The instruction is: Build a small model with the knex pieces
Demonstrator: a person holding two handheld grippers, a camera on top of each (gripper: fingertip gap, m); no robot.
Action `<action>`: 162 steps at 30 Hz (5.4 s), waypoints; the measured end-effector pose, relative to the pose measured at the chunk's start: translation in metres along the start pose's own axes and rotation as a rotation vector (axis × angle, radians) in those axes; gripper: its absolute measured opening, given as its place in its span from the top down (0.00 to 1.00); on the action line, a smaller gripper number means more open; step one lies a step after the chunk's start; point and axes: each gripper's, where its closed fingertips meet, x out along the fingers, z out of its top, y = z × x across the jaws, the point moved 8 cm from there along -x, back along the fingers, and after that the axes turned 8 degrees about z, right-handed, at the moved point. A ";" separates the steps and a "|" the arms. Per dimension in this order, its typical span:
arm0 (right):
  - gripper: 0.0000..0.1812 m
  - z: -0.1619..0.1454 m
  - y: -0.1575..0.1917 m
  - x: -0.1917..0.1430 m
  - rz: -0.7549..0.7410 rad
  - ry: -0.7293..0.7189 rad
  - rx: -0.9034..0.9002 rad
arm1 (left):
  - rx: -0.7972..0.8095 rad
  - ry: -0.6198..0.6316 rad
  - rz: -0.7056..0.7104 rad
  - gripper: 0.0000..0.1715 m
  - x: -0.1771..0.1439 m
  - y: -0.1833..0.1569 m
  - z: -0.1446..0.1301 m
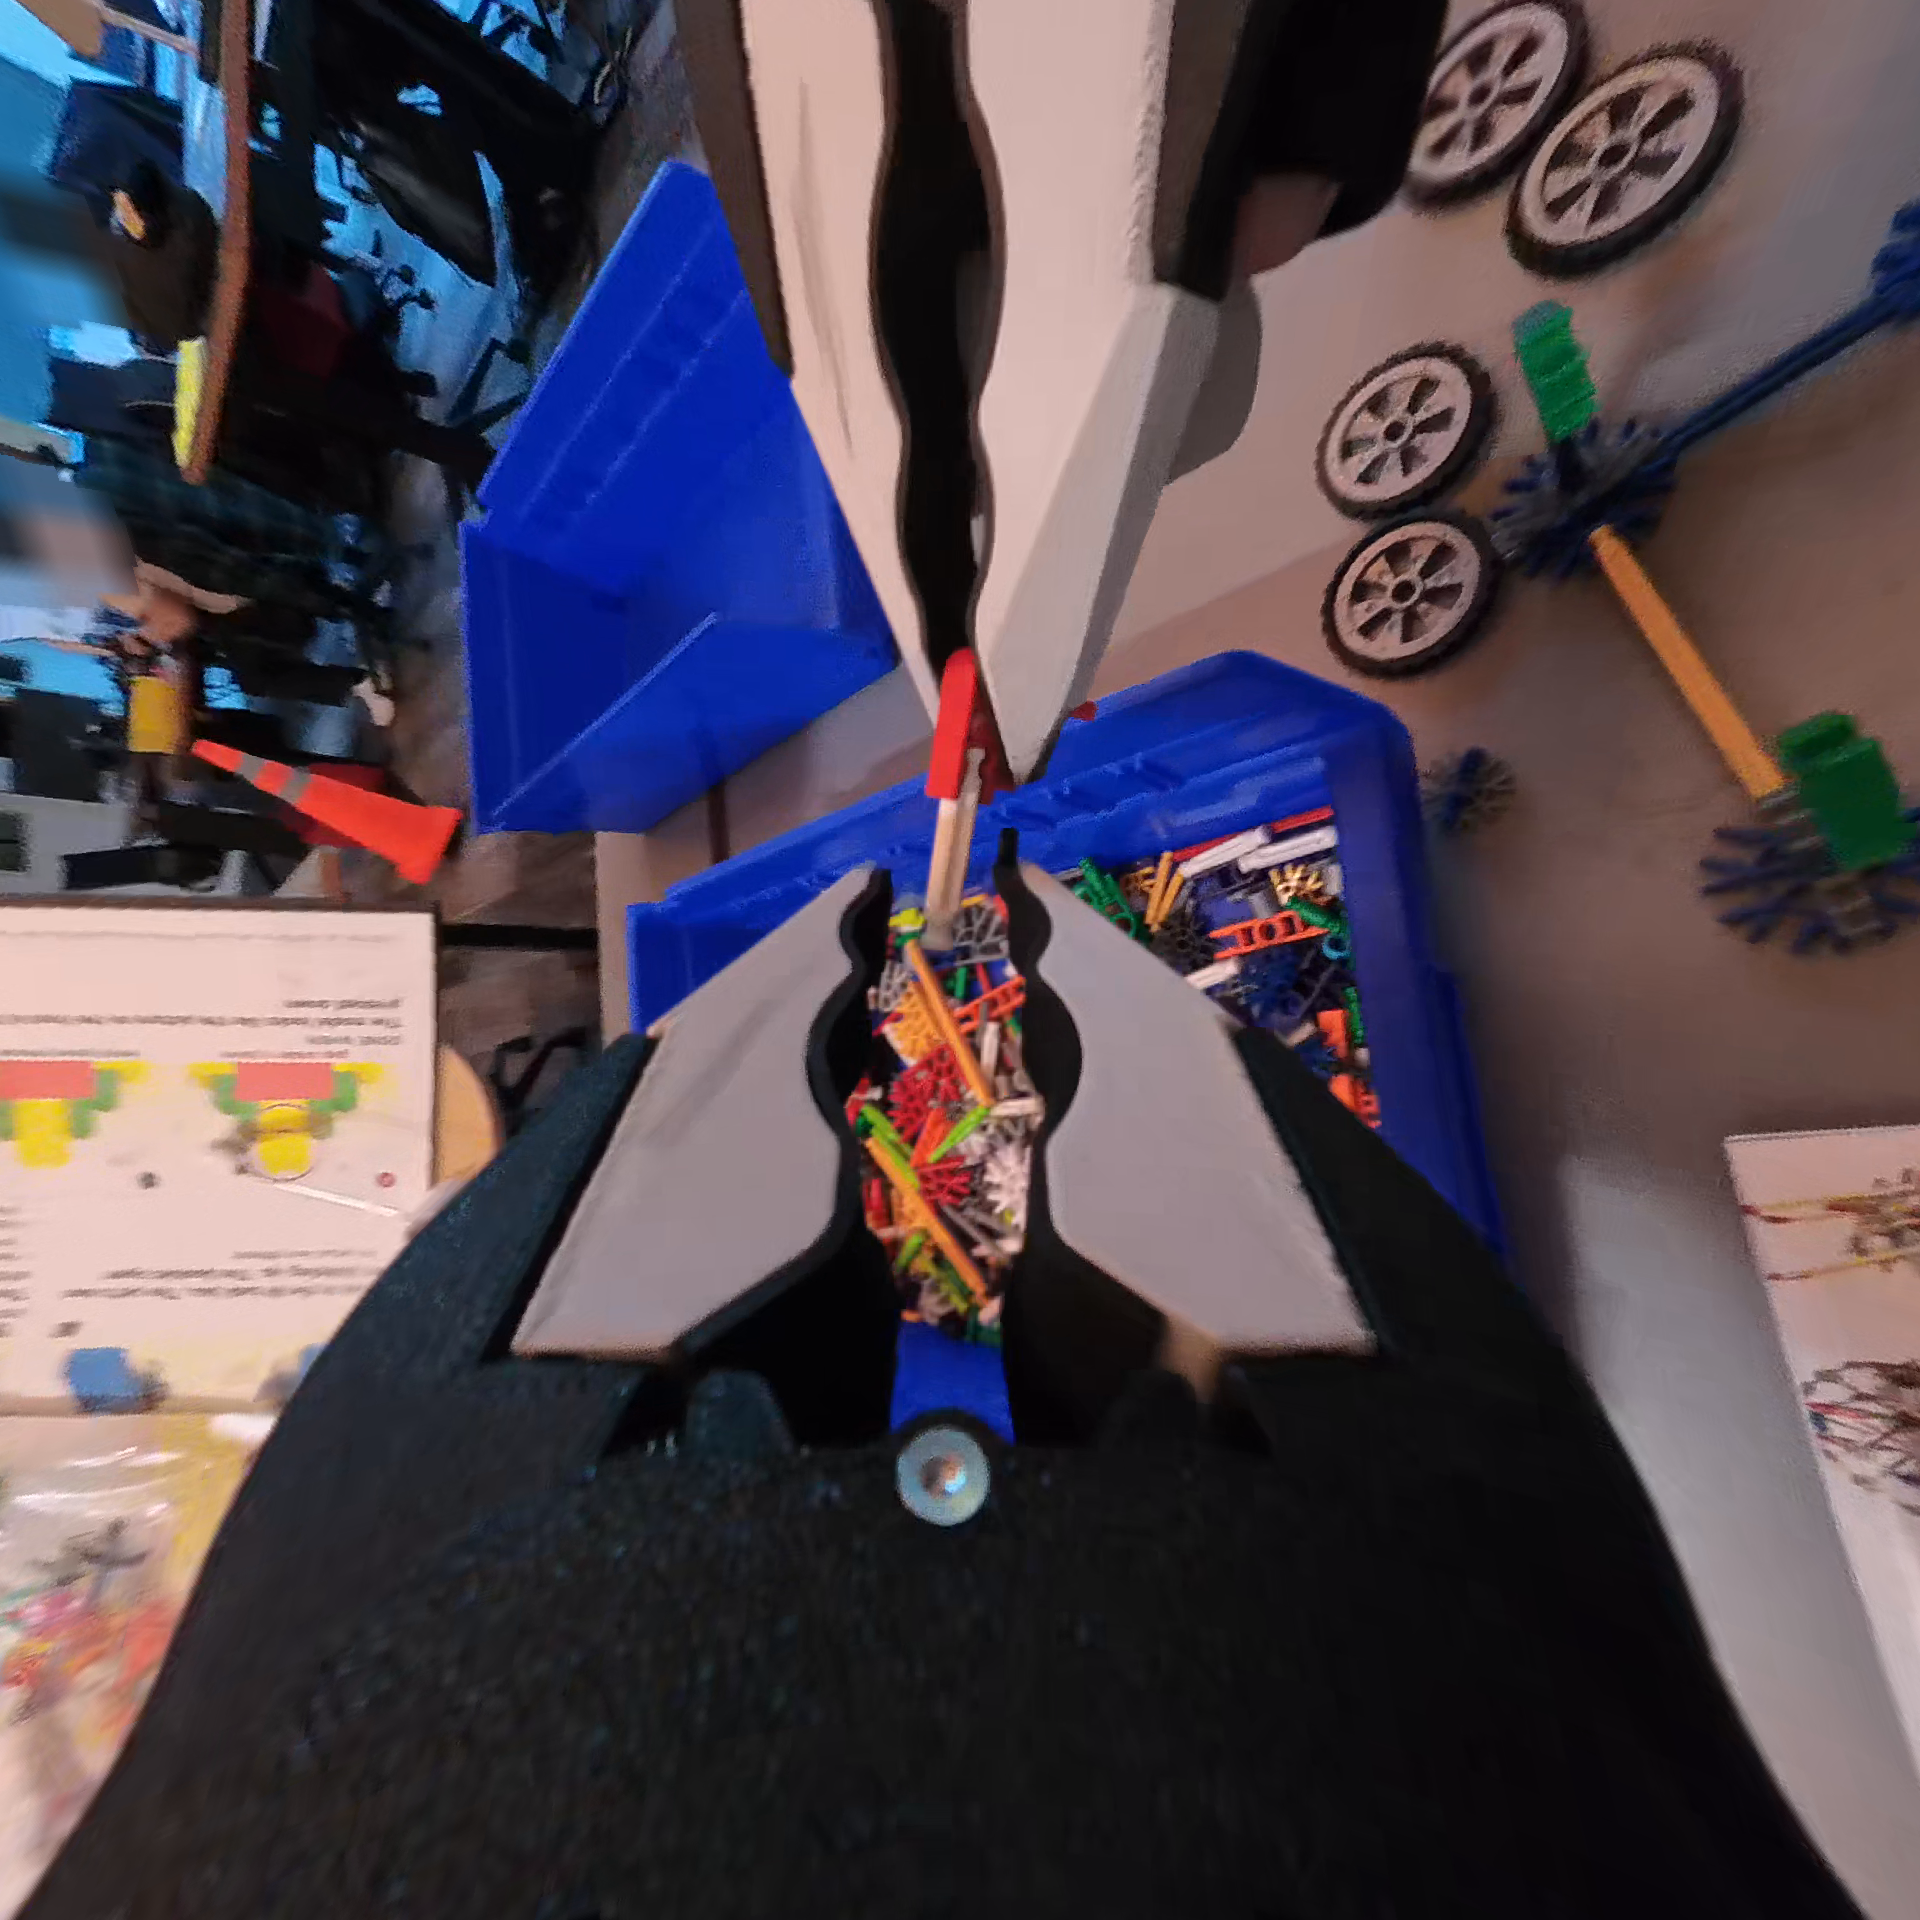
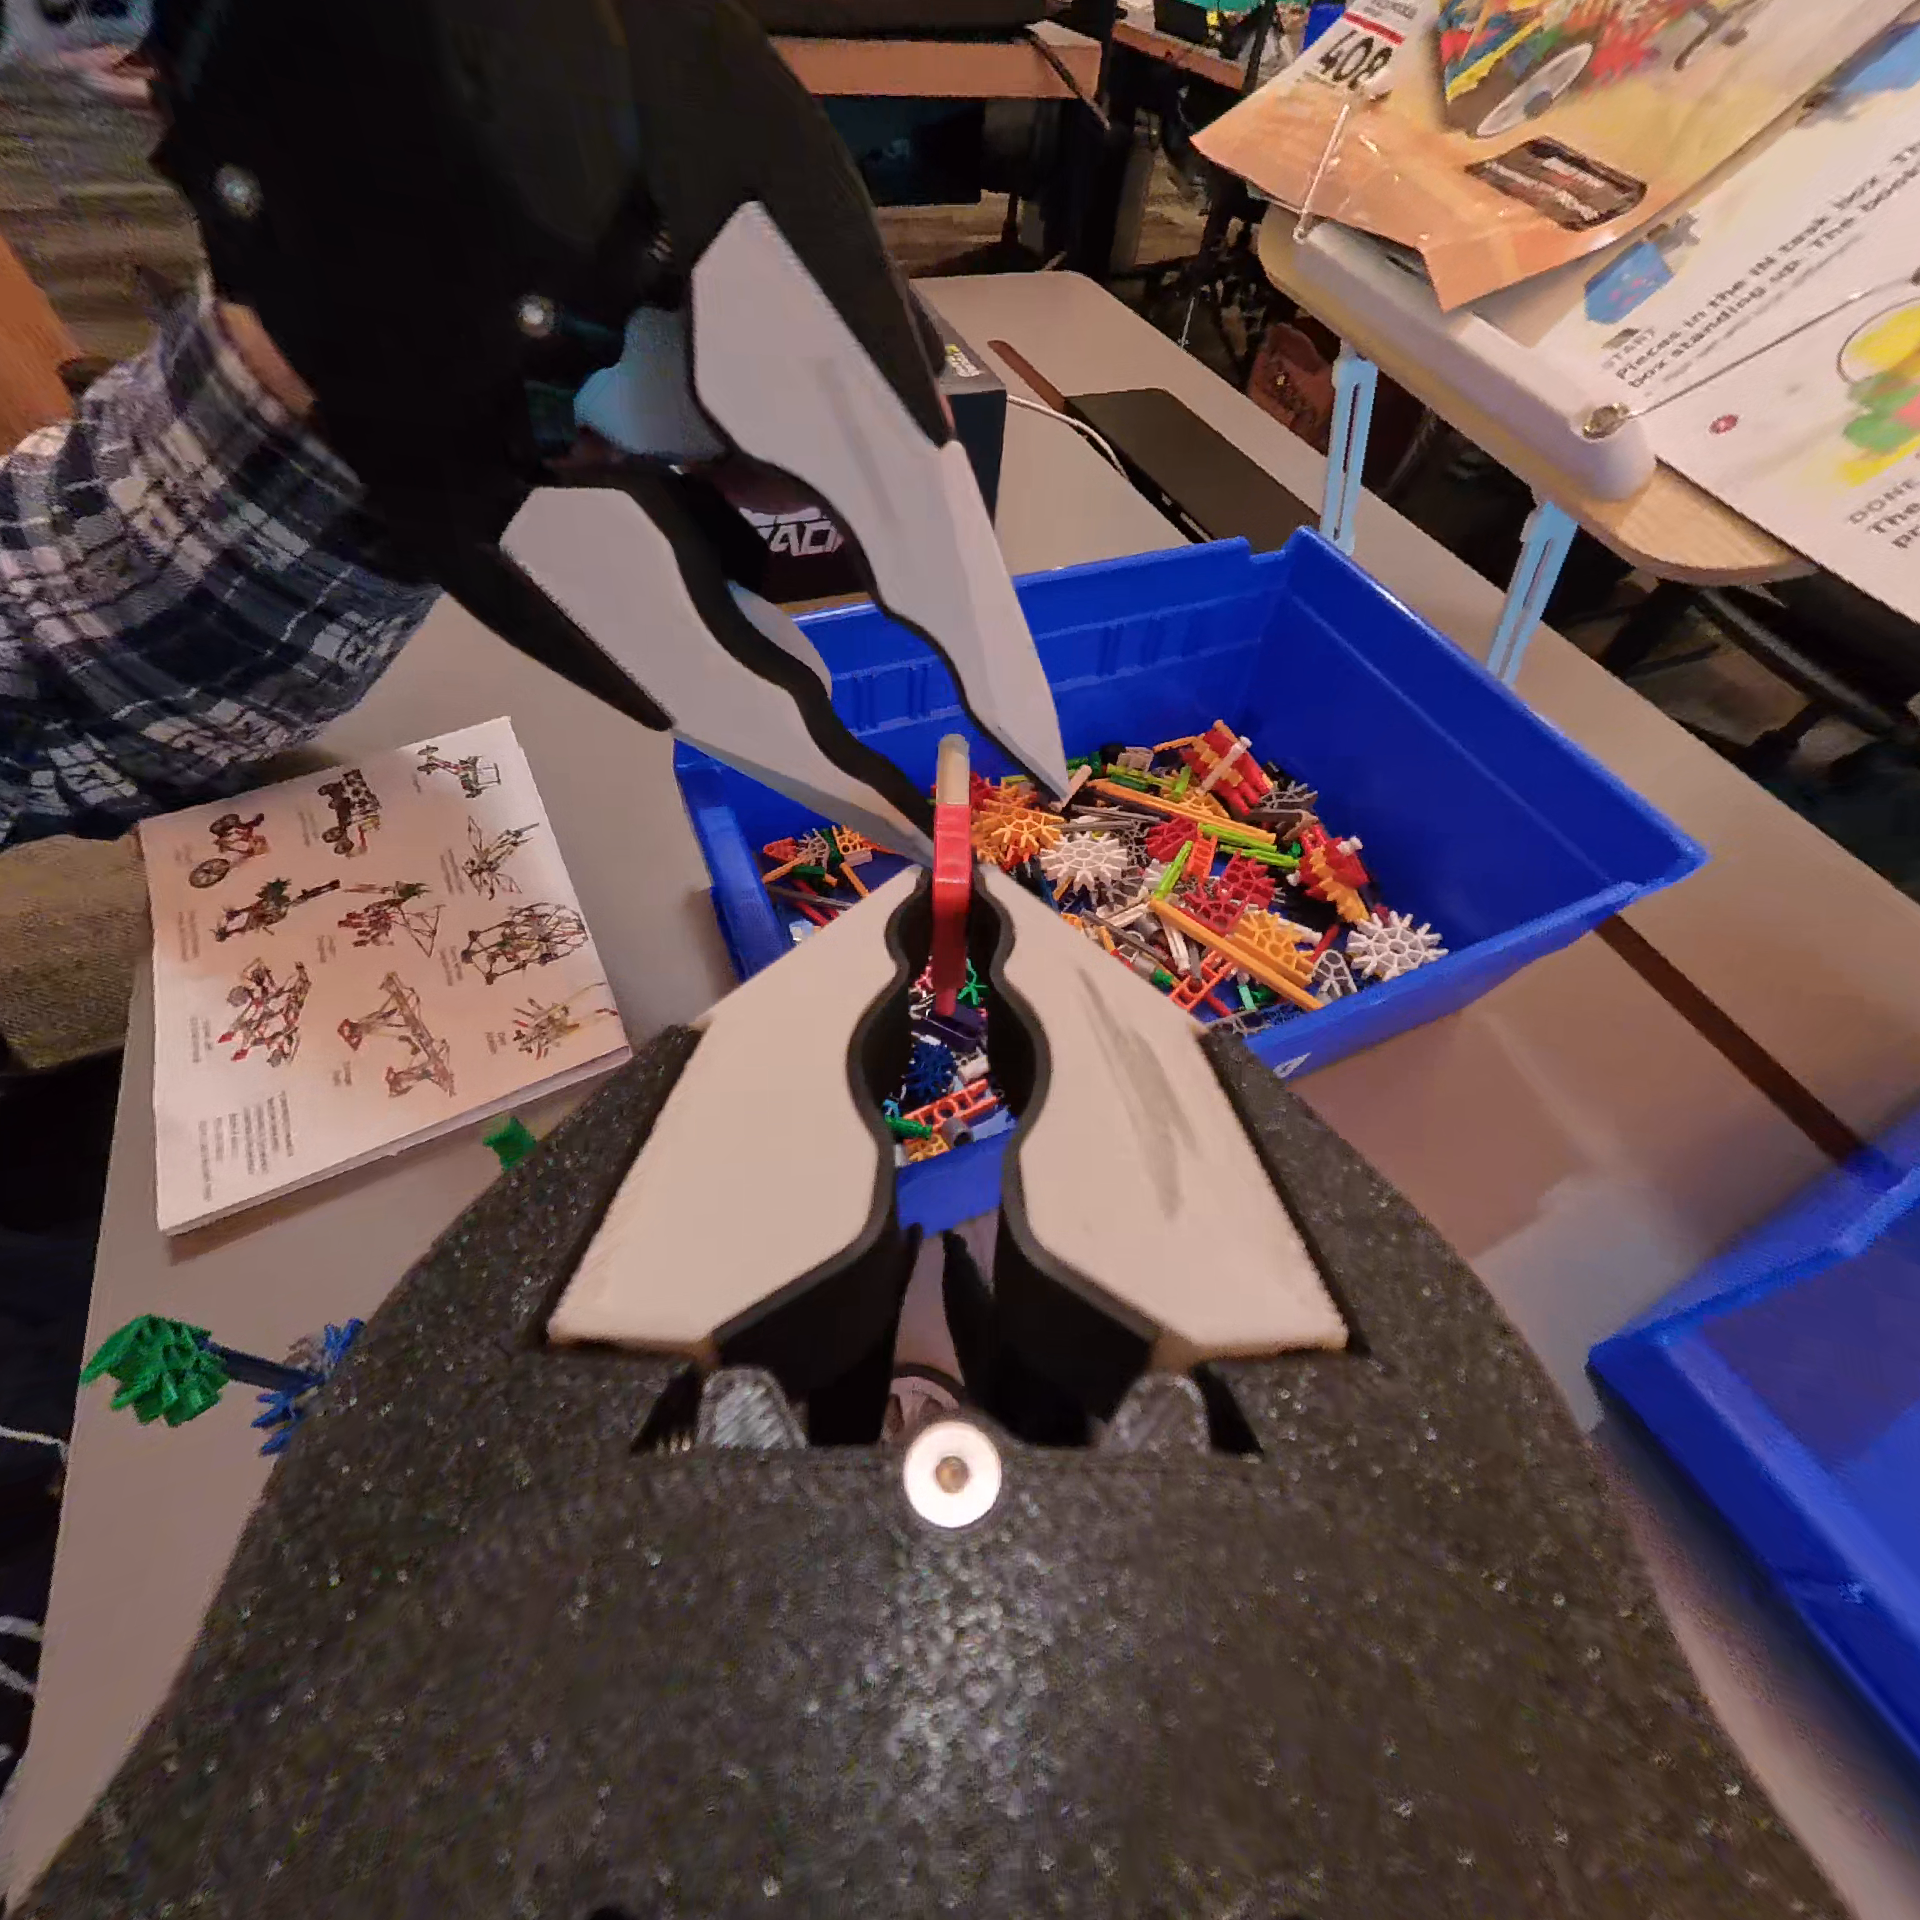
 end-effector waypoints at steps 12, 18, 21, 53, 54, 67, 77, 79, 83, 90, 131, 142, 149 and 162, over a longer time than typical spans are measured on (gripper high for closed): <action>0.97 0.014 -0.002 0.001 -0.145 0.126 -0.271 | -0.252 -0.106 -0.050 0.97 0.004 0.015 -0.005; 0.97 0.018 -0.011 0.010 -0.316 0.210 -0.348 | -0.402 -0.057 -0.001 0.97 0.016 0.023 -0.012; 0.97 0.019 -0.018 0.016 -0.360 0.231 -0.374 | -0.458 -0.041 0.028 0.97 0.020 0.028 -0.017; 0.97 0.019 -0.073 0.059 -0.032 0.249 -0.067 | -0.751 -0.028 -0.046 0.98 0.008 0.060 -0.081; 0.97 0.016 -0.071 0.062 -0.046 0.277 -0.087 | -0.749 -0.023 -0.047 0.98 0.008 0.060 -0.082; 0.83 0.002 -0.022 0.065 -0.200 0.476 -0.273 | -0.693 0.024 -0.016 0.99 -0.002 0.061 -0.078; 0.82 0.025 0.031 -0.168 -0.385 0.104 -0.072 | -0.652 0.036 0.103 0.99 -0.027 0.051 -0.043; 0.82 0.011 0.039 -0.238 -0.464 0.011 -0.034 | -0.621 0.085 0.135 0.99 -0.033 0.045 -0.028; 0.83 -0.049 0.055 -0.372 -0.671 -0.153 0.063 | -0.583 0.105 0.163 0.99 -0.043 0.032 0.016; 0.82 -0.224 0.079 -0.486 -0.872 -0.219 0.357 | -0.533 0.118 0.182 0.99 -0.020 -0.010 0.104; 0.79 -0.672 0.108 -0.199 -0.182 0.070 1.186 | -0.490 0.170 0.411 0.99 0.125 -0.166 0.302; 0.83 -0.652 0.142 -0.151 0.248 0.128 0.996 | -0.633 0.322 0.515 0.99 0.161 -0.190 0.283; 0.82 -0.715 0.028 -0.249 -0.264 0.023 1.121 | -0.692 0.368 0.564 0.98 0.170 -0.203 0.263; 0.95 -0.562 -0.167 -0.238 -0.217 -0.059 0.512 | -0.535 0.387 0.741 0.99 0.174 -0.195 0.257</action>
